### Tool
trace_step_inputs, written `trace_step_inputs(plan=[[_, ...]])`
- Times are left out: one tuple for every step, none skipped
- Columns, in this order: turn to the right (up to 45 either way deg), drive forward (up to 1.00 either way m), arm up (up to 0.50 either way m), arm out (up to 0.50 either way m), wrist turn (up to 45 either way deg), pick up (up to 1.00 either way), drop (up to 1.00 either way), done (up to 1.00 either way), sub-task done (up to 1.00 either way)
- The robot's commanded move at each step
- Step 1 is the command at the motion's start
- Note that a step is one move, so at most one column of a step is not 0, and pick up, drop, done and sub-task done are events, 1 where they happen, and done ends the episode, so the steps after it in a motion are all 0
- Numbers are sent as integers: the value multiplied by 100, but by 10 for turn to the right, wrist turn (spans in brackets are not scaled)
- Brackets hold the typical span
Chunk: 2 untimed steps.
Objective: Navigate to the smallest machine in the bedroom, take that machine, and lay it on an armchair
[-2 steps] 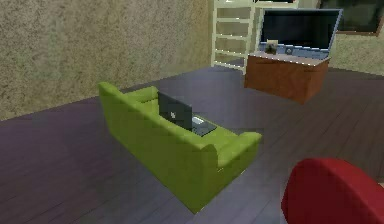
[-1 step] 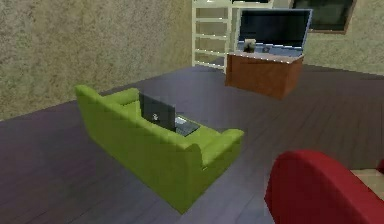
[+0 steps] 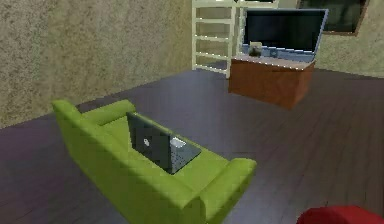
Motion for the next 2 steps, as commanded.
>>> trace_step_inputs(plan=[[-450, 0, 0, 0, 0, 0, 0, 0, 0], [-450, 0, 0, 0, 0, 0, 0, 0, 0]])
